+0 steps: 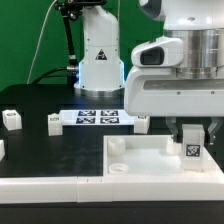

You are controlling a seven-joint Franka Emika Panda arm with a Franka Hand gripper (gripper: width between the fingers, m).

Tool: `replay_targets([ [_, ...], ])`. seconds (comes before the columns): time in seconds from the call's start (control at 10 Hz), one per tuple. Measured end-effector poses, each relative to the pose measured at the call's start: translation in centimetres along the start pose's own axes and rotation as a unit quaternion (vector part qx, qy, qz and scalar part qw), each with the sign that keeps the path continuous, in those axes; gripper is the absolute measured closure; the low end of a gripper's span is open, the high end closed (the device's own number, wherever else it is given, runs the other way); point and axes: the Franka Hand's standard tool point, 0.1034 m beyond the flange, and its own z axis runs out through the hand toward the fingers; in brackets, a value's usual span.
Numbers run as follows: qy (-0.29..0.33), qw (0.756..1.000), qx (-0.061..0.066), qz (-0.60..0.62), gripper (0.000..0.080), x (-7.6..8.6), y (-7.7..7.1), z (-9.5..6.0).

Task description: Assemble one leg

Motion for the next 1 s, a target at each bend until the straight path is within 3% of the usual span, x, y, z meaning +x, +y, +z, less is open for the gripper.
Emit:
replay_targets([
  [0.4,0.002,0.973,0.004,0.232,0.0508,-0.09,0.17,0.04],
  [0.9,-0.001,0.932,0.005,0.362,0.0495,-0.11,0.25,0.08],
  [1.0,-0.001,0.938,0.005,0.346,0.0495,-0.12,0.23,0.09],
])
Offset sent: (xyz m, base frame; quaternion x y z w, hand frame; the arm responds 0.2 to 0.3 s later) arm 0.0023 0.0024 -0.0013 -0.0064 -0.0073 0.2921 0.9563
